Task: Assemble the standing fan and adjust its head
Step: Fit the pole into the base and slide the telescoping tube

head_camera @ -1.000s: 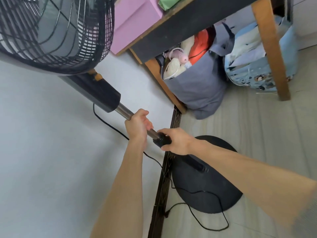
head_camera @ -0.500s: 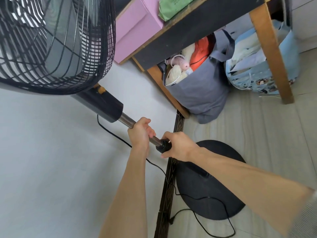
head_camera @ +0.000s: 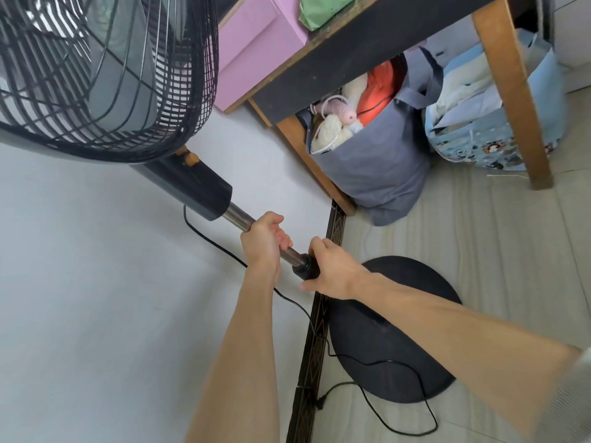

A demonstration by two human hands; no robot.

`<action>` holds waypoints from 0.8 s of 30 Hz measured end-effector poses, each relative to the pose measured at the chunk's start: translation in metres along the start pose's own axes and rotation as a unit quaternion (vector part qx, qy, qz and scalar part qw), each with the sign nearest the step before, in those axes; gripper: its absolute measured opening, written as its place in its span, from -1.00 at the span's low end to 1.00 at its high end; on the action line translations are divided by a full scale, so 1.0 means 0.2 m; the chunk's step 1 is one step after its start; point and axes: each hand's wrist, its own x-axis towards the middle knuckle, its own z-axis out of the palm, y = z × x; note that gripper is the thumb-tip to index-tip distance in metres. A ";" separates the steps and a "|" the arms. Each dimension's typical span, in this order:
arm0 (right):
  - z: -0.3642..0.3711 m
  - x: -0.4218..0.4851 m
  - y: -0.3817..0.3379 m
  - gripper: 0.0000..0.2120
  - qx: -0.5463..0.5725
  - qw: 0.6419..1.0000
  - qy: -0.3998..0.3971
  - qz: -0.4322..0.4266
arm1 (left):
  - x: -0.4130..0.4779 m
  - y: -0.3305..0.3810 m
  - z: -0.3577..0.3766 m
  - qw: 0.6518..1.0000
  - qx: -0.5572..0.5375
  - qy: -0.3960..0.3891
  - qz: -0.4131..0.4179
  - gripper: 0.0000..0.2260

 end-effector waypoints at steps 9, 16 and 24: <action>-0.03 0.02 -0.02 -0.53 0.005 1.000 0.000 0.002 | 0.02 0.00 -0.01 1.000 -0.003 0.000 -0.003 -0.76; -0.06 0.03 -0.01 -0.51 0.016 0.999 -0.040 -0.020 | 0.01 0.00 -0.01 1.000 -0.001 -0.007 0.003 -0.74; -0.05 0.03 -0.03 -0.59 0.011 0.998 -0.041 -0.039 | 0.01 0.02 -0.01 1.000 -0.007 -0.003 -0.007 -0.68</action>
